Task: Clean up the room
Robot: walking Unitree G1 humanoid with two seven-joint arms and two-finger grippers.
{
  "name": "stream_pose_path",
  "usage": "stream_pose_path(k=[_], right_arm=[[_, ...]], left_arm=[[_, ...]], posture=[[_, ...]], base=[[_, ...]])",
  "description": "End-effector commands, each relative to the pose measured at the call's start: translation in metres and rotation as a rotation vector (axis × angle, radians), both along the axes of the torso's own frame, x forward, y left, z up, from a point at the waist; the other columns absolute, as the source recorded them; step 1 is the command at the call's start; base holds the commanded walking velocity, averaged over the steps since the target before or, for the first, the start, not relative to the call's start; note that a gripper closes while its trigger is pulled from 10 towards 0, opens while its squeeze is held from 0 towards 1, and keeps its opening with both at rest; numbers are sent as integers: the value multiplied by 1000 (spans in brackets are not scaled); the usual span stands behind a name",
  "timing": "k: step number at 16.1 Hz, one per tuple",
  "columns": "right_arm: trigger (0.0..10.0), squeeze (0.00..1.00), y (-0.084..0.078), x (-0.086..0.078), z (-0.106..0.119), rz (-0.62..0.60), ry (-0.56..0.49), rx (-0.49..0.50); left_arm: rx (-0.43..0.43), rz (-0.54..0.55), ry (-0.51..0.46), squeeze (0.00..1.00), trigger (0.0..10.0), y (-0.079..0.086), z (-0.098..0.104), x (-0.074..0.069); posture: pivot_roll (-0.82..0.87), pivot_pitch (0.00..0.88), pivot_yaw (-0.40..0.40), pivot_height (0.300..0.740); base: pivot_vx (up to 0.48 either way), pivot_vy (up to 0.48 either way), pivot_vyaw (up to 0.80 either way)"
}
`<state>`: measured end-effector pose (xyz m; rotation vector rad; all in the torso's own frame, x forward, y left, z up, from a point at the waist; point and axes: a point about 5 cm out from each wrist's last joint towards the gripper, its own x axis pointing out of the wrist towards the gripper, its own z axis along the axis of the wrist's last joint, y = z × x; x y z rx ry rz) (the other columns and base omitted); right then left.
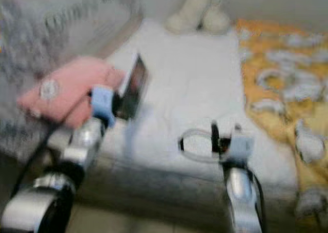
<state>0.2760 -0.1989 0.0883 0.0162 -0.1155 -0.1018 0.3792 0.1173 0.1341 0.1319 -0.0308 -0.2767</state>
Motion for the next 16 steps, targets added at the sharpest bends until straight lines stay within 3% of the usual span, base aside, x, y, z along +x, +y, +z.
stream_pose_path(k=[1, 2, 4, 16], right_arm=[[10000, 0, 8, 3, 2, 23, -14, 1], [10000, 0, 9, 4, 2, 25, -13, -1], [10000, 0, 14, 6, 1, 46, -4, -15], [10000, 0, 13, 1, -8, 69, 30, -44]], left_arm=[[50, -25, -44, 0, 10000, -4, 13, 5], [45, -28, -47, 0, 10000, -7, 14, 5], [-30, -112, -85, 0, 10000, -27, 21, 3], [2, -102, -66, 0, 10000, -32, 15, 2]], posture=[[59, 0, 38, 740], [59, 0, 40, 740], [52, 0, 42, 740], [44, 0, 39, 740]], base=[[0, 480, 0], [0, 480, 0], [0, 0, 0], [439, 0, 0]])
